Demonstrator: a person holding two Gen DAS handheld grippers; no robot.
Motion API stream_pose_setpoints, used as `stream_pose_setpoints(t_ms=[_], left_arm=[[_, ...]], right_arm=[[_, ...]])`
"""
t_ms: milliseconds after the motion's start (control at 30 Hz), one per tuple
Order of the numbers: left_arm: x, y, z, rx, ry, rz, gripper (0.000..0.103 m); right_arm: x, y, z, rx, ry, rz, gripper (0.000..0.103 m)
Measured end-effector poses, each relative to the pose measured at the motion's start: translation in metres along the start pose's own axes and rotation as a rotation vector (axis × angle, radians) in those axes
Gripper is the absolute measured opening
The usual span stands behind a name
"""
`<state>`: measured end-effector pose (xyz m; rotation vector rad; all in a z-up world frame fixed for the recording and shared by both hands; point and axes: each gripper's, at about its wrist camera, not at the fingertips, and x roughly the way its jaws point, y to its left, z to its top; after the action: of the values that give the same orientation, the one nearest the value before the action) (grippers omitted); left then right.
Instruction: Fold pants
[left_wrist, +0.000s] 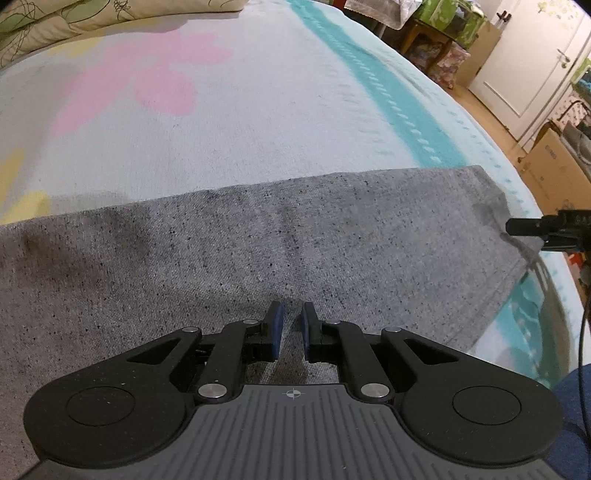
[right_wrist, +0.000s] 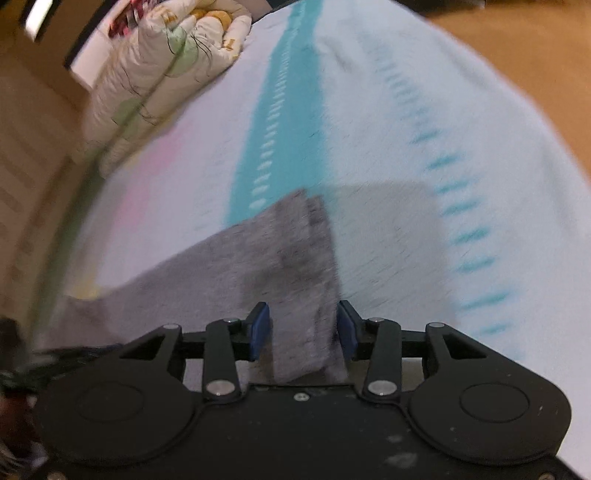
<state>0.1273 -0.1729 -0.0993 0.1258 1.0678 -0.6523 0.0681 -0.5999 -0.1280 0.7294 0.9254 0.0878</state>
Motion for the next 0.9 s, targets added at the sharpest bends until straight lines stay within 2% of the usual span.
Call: stream_pose_setpoints(t_ms=[33, 100, 300, 567, 633, 733, 900], left_arm=[[0.000, -0.001, 0.000, 0.002, 0.000, 0.003, 0.011], [-0.001, -0.001, 0.002, -0.001, 0.002, 0.006, 0.011], [-0.001, 0.009, 0.025, -0.047, -0.026, 0.029, 0.011], [0.021, 0.013, 0.057, -0.049, -0.028, 0.046, 0.011], [0.016, 0.013, 0.058, -0.045, -0.026, 0.041, 0.011], [-0.005, 0.022, 0.050, -0.057, -0.069, 0.048, 0.011], [-0.047, 0.069, 0.020, -0.142, -0.105, 0.065, 0.011]], right_arm=[[0.003, -0.003, 0.000, 0.018, 0.000, 0.019, 0.041], [0.008, -0.003, -0.002, 0.027, 0.006, 0.026, 0.016], [-0.008, 0.027, -0.003, -0.021, -0.060, 0.001, 0.013], [-0.040, 0.105, 0.011, -0.142, -0.117, 0.020, 0.013], [-0.044, 0.131, 0.013, -0.169, -0.130, 0.031, 0.013], [-0.046, 0.177, 0.011, -0.234, -0.137, 0.044, 0.013], [-0.037, 0.264, -0.004, -0.330, -0.120, 0.130, 0.013]])
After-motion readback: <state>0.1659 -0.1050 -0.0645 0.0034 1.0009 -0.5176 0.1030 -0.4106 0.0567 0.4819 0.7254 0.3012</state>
